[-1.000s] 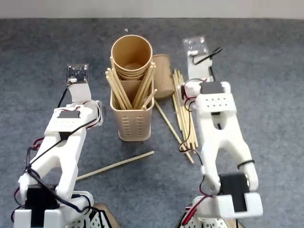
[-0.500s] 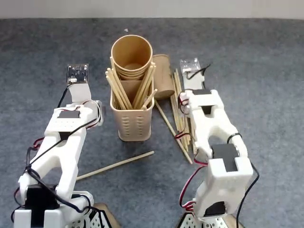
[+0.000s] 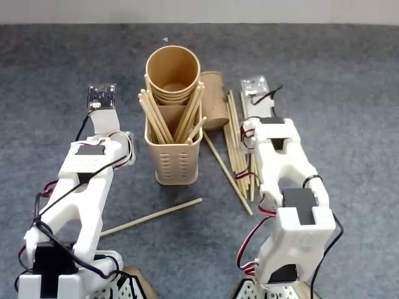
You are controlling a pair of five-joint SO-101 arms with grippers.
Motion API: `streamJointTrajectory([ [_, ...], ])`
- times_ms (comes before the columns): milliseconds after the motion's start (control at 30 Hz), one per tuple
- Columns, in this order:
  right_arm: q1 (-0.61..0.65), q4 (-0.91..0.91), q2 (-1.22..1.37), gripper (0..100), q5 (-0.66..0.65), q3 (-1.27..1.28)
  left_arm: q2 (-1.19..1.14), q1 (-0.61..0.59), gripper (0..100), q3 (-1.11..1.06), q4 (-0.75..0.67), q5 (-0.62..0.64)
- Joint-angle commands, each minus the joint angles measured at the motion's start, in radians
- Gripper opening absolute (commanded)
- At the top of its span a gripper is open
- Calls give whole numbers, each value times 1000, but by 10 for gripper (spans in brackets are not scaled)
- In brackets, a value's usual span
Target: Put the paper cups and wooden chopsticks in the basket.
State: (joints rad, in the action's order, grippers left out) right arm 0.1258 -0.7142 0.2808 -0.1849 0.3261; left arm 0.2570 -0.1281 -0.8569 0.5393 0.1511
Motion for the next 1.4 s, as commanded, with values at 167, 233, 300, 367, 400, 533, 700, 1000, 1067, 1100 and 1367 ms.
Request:
streamJointTrajectory([
  [167,-65,-12,-341,5,31,-45,28,8,200,7,-18,-9],
  [233,-64,-12,-473,5,31,-70,28,8,200,5,-18,-9],
  [300,-58,-12,-587,5,31,-105,28,8,200,5,-18,-9],
  [367,-41,-12,-664,5,31,-153,28,10,200,5,-18,-9],
  [400,-33,-12,-687,5,31,-183,28,12,200,4,-18,-9],
  [533,38,-12,-707,5,35,-332,27,13,200,4,-18,-9],
  [700,193,-10,-707,5,58,-512,27,13,200,-5,-18,-9],
  [1000,435,42,-716,5,227,-601,27,8,200,-1,-18,-11],
  [1067,473,88,-722,5,226,-539,27,8,200,1,-20,-11],
  [1100,484,113,-739,5,226,-501,27,8,200,1,-20,-11],
  [1367,498,407,-1009,5,227,73,27,8,200,1,-20,-11],
])
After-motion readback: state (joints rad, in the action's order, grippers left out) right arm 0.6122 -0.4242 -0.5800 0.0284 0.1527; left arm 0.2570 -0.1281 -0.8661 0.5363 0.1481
